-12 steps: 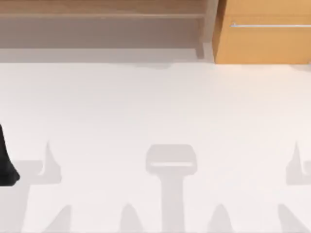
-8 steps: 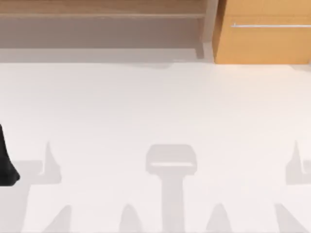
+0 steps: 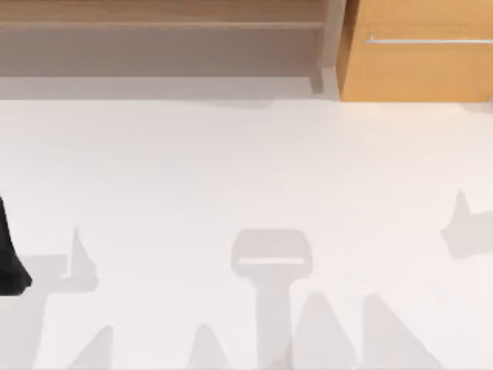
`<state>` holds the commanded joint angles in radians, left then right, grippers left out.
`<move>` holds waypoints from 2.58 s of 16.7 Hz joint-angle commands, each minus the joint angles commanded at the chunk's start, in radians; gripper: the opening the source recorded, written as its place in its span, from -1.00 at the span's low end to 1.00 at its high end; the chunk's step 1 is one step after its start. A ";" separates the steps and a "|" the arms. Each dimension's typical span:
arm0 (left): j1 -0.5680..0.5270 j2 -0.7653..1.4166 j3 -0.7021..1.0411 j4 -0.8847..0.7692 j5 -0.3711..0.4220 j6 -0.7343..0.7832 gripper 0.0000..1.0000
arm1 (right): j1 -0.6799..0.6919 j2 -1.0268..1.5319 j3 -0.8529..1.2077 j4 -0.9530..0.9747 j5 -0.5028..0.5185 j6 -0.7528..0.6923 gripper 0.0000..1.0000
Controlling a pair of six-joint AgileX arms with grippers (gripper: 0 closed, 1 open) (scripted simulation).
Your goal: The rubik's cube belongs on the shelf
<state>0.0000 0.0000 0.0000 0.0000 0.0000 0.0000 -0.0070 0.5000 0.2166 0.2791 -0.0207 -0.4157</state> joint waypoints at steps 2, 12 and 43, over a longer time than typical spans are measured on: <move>0.000 0.000 0.000 0.000 0.000 0.000 1.00 | 0.005 0.164 0.066 0.083 -0.002 -0.123 1.00; 0.000 0.000 0.000 0.000 0.000 0.000 1.00 | 0.073 0.775 0.351 0.445 0.042 -0.594 1.00; 0.000 0.000 0.000 0.000 0.000 0.000 1.00 | 0.175 1.763 0.800 0.965 0.224 -1.143 1.00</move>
<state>0.0000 0.0000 0.0000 0.0000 0.0000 0.0000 0.1676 2.2630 1.0171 1.2437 0.2035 -1.5584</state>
